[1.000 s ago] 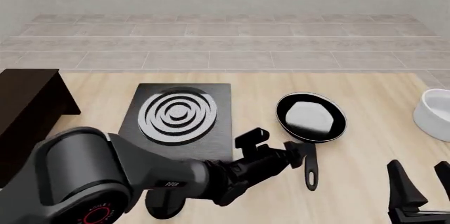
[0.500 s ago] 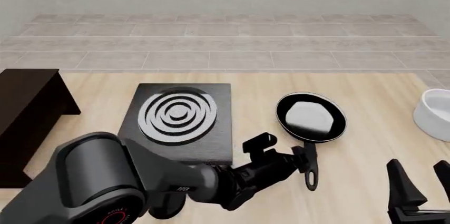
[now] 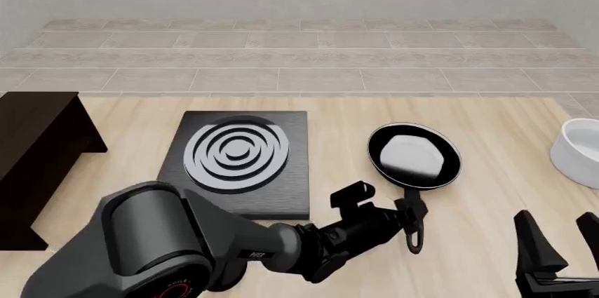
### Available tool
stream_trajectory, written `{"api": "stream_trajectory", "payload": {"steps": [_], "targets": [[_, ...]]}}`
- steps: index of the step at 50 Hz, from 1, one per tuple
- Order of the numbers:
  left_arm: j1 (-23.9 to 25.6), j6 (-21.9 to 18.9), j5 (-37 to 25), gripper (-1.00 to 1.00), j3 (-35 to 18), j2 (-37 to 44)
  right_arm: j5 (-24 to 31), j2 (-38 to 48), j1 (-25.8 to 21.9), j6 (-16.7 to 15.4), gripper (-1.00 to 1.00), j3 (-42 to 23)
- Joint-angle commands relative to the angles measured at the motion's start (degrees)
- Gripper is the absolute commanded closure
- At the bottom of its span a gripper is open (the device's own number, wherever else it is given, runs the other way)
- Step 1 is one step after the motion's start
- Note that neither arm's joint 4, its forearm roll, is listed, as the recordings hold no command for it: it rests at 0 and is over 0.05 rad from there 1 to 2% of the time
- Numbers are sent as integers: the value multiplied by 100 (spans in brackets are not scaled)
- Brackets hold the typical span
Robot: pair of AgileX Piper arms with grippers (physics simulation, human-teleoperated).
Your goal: Put the frying pan on top of the cabinet.
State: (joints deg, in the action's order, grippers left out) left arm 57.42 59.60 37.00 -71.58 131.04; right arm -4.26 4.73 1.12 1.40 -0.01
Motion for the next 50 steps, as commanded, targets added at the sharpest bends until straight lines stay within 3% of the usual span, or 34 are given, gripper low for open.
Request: {"api": "stream_trajectory", "payload": {"steps": [1, 50], "targets": [[72, 45, 28, -100, -109, 118, -64, 68, 11, 2, -100, 0], [222, 131, 28, -100, -473, 502, -127, 134, 60, 91, -100, 0]]}}
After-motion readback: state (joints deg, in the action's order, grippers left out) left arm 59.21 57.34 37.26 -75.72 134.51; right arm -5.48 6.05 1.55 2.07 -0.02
